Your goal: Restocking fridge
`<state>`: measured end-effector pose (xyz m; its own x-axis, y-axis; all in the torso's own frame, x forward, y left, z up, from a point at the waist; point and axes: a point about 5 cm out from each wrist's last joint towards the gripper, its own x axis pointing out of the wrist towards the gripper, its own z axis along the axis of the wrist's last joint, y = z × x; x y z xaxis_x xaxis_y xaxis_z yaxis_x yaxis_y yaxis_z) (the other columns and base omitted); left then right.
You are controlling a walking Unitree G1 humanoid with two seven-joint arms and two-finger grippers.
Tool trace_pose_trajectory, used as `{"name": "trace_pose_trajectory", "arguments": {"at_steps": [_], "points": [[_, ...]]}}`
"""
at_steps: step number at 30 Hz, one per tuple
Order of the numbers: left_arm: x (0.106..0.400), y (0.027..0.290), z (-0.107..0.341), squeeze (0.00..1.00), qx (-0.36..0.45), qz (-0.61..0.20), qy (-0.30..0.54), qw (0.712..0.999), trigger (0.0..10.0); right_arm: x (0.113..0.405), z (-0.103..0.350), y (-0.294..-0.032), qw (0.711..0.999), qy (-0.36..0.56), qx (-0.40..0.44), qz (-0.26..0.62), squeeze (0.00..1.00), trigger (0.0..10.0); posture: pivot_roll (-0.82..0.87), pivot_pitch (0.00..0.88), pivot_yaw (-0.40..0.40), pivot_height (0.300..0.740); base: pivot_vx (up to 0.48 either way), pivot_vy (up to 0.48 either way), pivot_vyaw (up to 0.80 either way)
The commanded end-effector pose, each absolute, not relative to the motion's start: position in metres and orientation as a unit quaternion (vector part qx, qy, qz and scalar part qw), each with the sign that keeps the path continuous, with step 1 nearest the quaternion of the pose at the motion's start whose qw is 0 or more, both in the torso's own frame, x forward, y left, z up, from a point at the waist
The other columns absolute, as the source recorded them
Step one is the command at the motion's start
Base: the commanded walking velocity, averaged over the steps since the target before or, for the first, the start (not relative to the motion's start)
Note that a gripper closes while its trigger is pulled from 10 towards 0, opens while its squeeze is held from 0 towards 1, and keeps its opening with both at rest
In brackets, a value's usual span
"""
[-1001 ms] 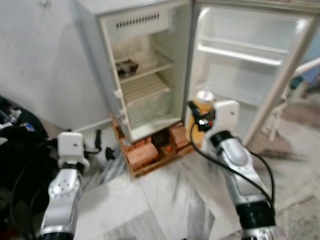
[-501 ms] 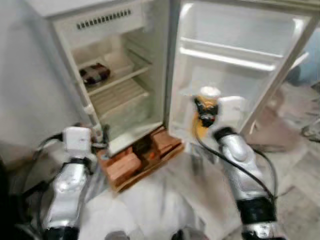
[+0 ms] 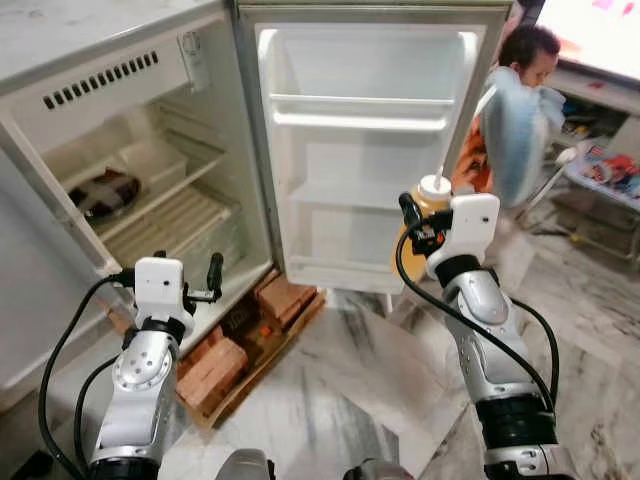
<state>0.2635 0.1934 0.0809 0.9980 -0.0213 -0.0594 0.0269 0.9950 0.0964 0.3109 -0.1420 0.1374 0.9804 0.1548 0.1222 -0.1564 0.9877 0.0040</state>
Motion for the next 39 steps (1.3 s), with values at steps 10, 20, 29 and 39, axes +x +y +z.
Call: {"name": "trace_pose_trajectory", "arguments": {"at_steps": [10, 20, 29, 39], "points": [[0.264, 0.197, 0.087, 0.0, 0.066, -0.006, 0.016, 0.998, 10.0, 0.314, 0.147, -0.132, 0.992, -0.082, 0.007, 0.092, 0.0, 10.0, 0.09, 0.028, -0.012, 0.74, 0.0, 0.0, 0.0], [0.264, 0.191, 0.089, 0.0, 0.071, -0.021, 0.003, 0.997, 10.0, 0.313, 0.15, -0.13, 0.99, -0.093, -0.008, 0.104, 0.0, 10.0, 0.09, 0.03, -0.011, 0.74, 0.062, 0.0, 0.15], [0.264, 0.191, 0.09, 0.0, 0.072, -0.021, 0.003, 0.997, 10.0, 0.314, 0.151, -0.129, 0.99, -0.096, -0.005, 0.107, 0.0, 10.0, 0.09, 0.032, -0.011, 0.74, 0.408, 0.0, 0.32], [0.264, 0.186, 0.088, 0.0, 0.071, -0.027, 0.004, 0.997, 10.0, 0.313, 0.154, -0.126, 0.987, -0.107, -0.023, 0.117, 0.0, 10.0, 0.09, 0.035, -0.012, 0.74, 0.474, 0.0, 0.33]]}}
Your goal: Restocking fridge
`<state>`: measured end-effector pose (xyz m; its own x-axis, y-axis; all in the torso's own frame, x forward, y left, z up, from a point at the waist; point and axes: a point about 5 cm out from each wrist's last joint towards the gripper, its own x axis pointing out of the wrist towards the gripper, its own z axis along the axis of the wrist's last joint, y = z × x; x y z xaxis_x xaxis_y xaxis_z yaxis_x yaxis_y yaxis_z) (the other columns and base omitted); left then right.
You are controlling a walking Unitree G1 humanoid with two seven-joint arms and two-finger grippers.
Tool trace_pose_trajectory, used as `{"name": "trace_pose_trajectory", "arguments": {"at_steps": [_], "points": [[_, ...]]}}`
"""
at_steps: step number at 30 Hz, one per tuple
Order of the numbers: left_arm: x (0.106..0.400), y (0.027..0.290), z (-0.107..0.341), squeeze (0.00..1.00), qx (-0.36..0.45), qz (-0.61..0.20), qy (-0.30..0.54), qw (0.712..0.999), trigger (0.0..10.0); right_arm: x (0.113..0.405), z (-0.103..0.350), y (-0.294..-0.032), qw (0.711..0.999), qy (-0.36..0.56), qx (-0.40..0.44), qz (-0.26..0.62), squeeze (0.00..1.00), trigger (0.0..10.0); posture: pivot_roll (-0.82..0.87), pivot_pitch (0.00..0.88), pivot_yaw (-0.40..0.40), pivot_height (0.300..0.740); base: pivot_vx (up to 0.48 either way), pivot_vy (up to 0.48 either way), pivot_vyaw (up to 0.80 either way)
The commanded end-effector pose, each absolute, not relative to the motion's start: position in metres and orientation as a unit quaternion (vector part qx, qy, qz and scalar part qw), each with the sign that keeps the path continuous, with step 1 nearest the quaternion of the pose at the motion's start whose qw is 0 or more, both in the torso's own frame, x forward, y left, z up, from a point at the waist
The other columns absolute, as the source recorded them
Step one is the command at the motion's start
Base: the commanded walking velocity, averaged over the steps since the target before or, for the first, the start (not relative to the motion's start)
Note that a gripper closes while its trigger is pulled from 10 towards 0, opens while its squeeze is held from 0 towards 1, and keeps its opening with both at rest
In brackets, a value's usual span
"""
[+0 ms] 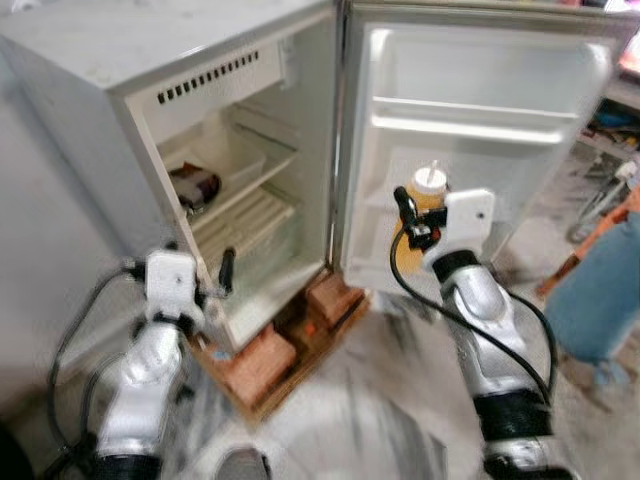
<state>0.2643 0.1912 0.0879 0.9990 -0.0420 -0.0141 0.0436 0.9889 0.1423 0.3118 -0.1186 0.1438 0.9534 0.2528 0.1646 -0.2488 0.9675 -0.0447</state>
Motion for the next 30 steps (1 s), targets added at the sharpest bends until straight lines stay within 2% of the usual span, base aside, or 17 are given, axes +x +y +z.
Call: {"name": "trace_pose_trajectory", "arguments": {"at_steps": [1, 6, 18, 30], "points": [[0.2634, 0.1858, 0.0879, 0.0, 0.072, -0.027, 0.004, 0.997, 10.0, 0.3134, 0.154, -0.1257, 0.987, -0.106, -0.017, 0.117, 0.0, 10.0, 0.09, 0.035, -0.012, 0.74, 0.465, 0.0, 0.8], [0.2625, 0.1837, 0.0863, 0.0, 0.057, -0.024, 0.009, 0.998, 10.0, 0.3138, 0.154, -0.1256, 0.988, -0.106, -0.012, 0.114, 0.0, 10.0, 0.09, 0.035, -0.012, 0.74, 0.363, -0.064, 0.22], [0.2613, 0.1808, 0.0863, 0.0, 0.066, -0.033, 0.005, 0.997, 10.0, 0.3144, 0.1546, -0.1246, 0.988, -0.107, -0.009, 0.114, 0.0, 10.0, 0.09, 0.036, -0.013, 0.74, 0.0, 0.0, 0.0], [0.2612, 0.1806, 0.0866, 0.0, 0.069, -0.032, 0.004, 0.997, 10.0, 0.3151, 0.1552, -0.1224, 0.987, -0.108, -0.009, 0.116, 0.0, 10.0, 0.09, 0.037, -0.012, 0.74, 0.0, -0.387, 0.0]]}}
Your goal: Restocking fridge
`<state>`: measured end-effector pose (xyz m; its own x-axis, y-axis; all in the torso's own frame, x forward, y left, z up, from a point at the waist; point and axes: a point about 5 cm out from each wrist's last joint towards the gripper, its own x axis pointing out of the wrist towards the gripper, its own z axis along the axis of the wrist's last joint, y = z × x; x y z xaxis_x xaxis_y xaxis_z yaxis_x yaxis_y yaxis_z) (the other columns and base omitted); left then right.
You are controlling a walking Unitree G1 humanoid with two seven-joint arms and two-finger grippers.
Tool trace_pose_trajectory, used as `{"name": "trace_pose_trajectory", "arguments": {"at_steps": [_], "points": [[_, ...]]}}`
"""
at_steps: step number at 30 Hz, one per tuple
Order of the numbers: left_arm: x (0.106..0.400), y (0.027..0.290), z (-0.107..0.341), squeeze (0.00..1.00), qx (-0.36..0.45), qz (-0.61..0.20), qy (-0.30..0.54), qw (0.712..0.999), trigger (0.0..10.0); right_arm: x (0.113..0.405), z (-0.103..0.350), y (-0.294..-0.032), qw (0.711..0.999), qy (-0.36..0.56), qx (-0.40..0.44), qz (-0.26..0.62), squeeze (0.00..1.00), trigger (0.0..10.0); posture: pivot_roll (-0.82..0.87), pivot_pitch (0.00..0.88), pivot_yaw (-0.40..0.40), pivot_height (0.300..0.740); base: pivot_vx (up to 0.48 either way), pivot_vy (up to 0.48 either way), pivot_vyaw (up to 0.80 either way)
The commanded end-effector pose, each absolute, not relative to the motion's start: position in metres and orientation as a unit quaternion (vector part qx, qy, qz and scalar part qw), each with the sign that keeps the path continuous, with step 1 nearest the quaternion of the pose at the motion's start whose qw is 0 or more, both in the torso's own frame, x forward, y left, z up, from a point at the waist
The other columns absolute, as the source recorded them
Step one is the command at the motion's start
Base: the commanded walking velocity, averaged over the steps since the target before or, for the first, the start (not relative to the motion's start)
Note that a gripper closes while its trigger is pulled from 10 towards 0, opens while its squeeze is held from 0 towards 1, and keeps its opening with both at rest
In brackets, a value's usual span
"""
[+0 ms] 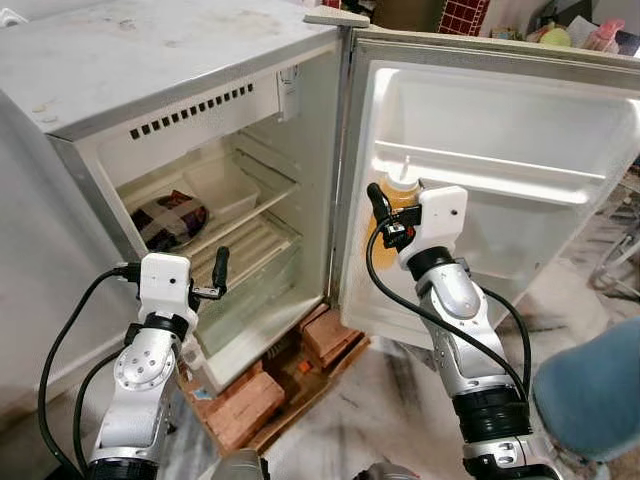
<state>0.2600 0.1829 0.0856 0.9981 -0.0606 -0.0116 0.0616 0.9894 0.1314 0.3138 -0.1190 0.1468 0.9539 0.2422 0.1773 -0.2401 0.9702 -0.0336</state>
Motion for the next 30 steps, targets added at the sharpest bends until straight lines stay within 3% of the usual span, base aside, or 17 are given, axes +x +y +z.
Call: {"name": "trace_pose_trajectory", "arguments": {"at_steps": [1, 6, 11, 18, 30], "points": [[0.2612, 0.1802, 0.0867, 0.0, 0.066, -0.032, 0.003, 0.997, 10.0, 0.315, 0.155, -0.1223, 0.987, -0.108, -0.008, 0.118, 0.0, 10.0, 0.09, 0.037, -0.012, 0.74, 0.349, -0.326, 0.0], [0.2611, 0.1804, 0.0868, 0.0, 0.065, -0.031, 0.002, 0.997, 10.0, 0.3139, 0.155, -0.1212, 0.986, -0.111, -0.016, 0.125, 0.0, 10.0, 0.09, 0.038, -0.012, 0.74, 0.459, 0.0, 0.0], [0.2608, 0.1803, 0.0889, 0.0, 0.043, -0.029, -0.005, 0.999, 10.0, 0.3133, 0.1545, -0.1206, 0.986, -0.11, -0.014, 0.127, 0.0, 10.0, 0.09, 0.04, -0.012, 0.74, 0.376, 0.0, 0.8], [0.2607, 0.1812, 0.0875, 0.0, 0.056, -0.026, 0.0, 0.998, 10.0, 0.3133, 0.1541, -0.1211, 0.986, -0.109, -0.014, 0.128, 0.0, 10.0, 0.09, 0.038, -0.013, 0.74, 0.0, 0.0, 0.62], [0.2623, 0.1792, 0.0874, 0.0, 0.059, -0.028, 0.0, 0.998, 10.0, 0.3154, 0.1555, -0.1244, 0.988, -0.112, -0.01, 0.108, 0.0, 10.0, 0.09, 0.038, -0.013, 0.74, 0.0, 0.0, 0.0]]}}
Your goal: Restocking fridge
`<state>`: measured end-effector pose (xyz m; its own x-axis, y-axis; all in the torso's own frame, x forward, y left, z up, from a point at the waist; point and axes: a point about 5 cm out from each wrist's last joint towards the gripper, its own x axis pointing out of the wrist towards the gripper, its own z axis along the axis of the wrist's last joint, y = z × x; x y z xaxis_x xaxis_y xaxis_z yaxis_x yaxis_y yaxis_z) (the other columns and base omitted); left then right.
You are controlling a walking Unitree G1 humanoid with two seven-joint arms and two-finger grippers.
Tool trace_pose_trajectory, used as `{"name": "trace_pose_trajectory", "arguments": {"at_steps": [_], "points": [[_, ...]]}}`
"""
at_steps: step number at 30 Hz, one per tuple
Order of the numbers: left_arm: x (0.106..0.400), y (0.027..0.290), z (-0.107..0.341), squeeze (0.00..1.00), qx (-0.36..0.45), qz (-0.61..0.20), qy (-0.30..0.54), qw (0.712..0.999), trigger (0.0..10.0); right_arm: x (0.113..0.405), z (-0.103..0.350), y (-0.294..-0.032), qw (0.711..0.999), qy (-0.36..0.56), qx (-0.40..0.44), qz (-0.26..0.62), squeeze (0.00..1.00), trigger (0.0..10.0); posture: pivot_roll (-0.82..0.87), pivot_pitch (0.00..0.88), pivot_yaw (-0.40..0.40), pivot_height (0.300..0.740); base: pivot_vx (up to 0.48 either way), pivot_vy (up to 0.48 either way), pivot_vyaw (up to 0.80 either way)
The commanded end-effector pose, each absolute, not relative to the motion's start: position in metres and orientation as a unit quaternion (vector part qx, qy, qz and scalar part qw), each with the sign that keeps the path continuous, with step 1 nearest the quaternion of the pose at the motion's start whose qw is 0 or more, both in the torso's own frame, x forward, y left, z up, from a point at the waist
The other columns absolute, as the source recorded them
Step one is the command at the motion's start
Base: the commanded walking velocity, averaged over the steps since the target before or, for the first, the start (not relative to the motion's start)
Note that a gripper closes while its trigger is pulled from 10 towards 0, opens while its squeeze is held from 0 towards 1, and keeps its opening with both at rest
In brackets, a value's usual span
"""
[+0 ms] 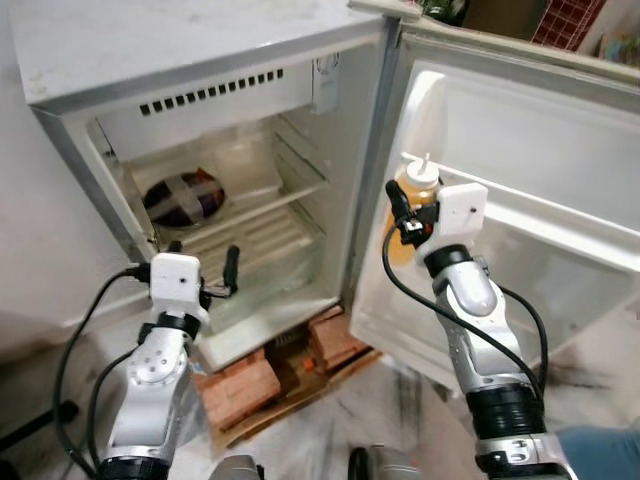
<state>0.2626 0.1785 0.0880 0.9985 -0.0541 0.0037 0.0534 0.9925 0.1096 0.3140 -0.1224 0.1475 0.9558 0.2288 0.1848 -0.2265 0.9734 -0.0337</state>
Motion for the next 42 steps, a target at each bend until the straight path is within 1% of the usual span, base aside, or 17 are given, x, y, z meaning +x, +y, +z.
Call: {"name": "trace_pose_trajectory", "arguments": {"at_steps": [1, 5, 7, 15, 20, 28, 29, 31, 37, 42], "points": [[0.262, 0.179, 0.087, 0.0, 0.059, -0.028, 0.0, 0.998, 10.0, 0.316, 0.156, -0.125, 0.988, -0.112, -0.015, 0.101, 0.0, 10.0, 0.09, 0.038, -0.013, 0.74, 0.0, 0.0, 0.0], [0.262, 0.178, 0.087, 0.0, 0.058, -0.03, 0.001, 0.998, 10.0, 0.317, 0.154, -0.132, 0.991, -0.113, -0.029, 0.067, 0.0, 10.0, 0.09, 0.038, -0.014, 0.74, 0.0, 0.0, 0.0], [0.261, 0.177, 0.086, 0.0, 0.057, -0.034, 0.003, 0.998, 10.0, 0.318, 0.151, -0.138, 0.993, -0.105, -0.017, 0.047, 0.0, 10.0, 0.09, 0.038, -0.014, 0.74, 0.0, 0.0, 0.0], [0.259, 0.178, 0.084, 0.0, 0.06, -0.035, 0.008, 0.998, 10.0, 0.316, 0.147, -0.137, 0.994, -0.094, -0.003, 0.048, 0.0, 10.0, 0.09, 0.041, -0.014, 0.74, 0.0, 0.0, 0.0], [0.26, 0.177, 0.084, 0.0, 0.058, -0.036, 0.007, 0.998, 10.0, 0.316, 0.148, -0.134, 0.994, -0.095, 0.002, 0.052, 0.0, 10.0, 0.09, 0.043, -0.013, 0.706, 0.0, 0.0, 0.0], [0.26, 0.176, 0.085, 0.0, 0.059, -0.036, 0.005, 0.998, 10.0, 0.316, 0.149, -0.133, 0.994, -0.097, 0.009, 0.059, 0.0, 10.0, 0.09, 0.043, -0.014, 0.661, 0.0, 0.0, 0.0], [0.26, 0.176, 0.085, 0.0, 0.059, -0.036, 0.005, 0.998, 10.0, 0.316, 0.149, -0.133, 0.994, -0.097, 0.009, 0.059, 0.0, 10.0, 0.09, 0.043, -0.014, 0.661, 0.0, 0.0, 0.0], [0.26, 0.176, 0.085, 0.0, 0.059, -0.036, 0.004, 0.998, 10.0, 0.316, 0.15, -0.131, 0.993, -0.099, 0.012, 0.064, 0.0, 10.0, 0.09, 0.044, -0.013, 0.641, 0.0, 0.0, 0.0], [0.261, 0.176, 0.086, 0.0, 0.059, -0.035, 0.002, 0.998, 10.0, 0.316, 0.151, -0.129, 0.992, -0.101, 0.014, 0.071, 0.0, 10.0, 0.09, 0.043, -0.015, 0.601, 0.0, 0.0, 0.0], [0.261, 0.176, 0.086, 0.0, 0.06, -0.034, 0.001, 0.998, 10.0, 0.316, 0.152, -0.128, 0.992, -0.103, 0.015, 0.075, 0.0, 10.0, 0.09, 0.043, -0.015, 0.596, 0.0, 0.0, 0.0]]}}
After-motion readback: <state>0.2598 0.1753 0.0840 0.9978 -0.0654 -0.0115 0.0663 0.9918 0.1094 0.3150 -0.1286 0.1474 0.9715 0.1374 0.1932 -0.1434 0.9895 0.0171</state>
